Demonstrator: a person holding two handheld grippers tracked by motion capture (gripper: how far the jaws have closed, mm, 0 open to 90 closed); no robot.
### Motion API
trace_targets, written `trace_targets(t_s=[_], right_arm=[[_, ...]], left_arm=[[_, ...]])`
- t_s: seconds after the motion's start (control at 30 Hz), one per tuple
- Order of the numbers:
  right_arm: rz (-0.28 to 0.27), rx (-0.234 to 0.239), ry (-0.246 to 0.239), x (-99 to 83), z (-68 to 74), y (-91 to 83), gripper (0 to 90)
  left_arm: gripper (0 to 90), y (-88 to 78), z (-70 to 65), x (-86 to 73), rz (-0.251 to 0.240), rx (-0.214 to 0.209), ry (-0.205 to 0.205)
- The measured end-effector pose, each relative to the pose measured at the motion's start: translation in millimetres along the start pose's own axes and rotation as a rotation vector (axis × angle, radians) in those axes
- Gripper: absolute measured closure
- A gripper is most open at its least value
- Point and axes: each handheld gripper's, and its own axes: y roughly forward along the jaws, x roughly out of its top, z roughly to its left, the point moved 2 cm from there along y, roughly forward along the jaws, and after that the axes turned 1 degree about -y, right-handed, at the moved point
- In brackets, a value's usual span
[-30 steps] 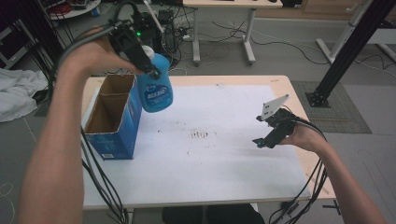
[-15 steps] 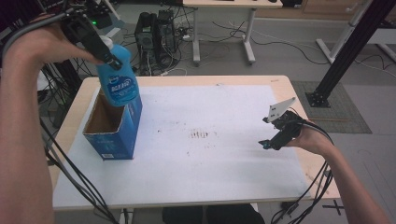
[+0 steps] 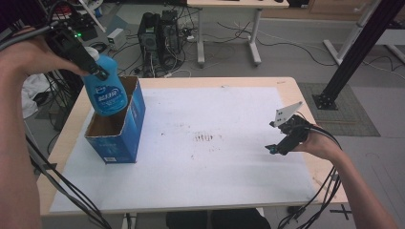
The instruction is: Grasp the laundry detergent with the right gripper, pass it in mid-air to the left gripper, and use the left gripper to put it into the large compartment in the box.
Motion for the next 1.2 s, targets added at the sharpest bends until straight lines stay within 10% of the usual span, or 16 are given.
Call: trace_targets(t_s=[0.63, 1.2], right_arm=[[0.049, 0.014, 0.037, -1.3, 8.8, 2.2, 11.8], [0.061, 0.027, 0.014, -8.8, 11.5, 10.3, 11.8]], left_arm=[[38.1, 49.4, 4.3, -26.5, 0.020, -0.048, -0.021], [38.1, 113.8, 3.1, -48.2, 0.090, -0.086, 0.049]])
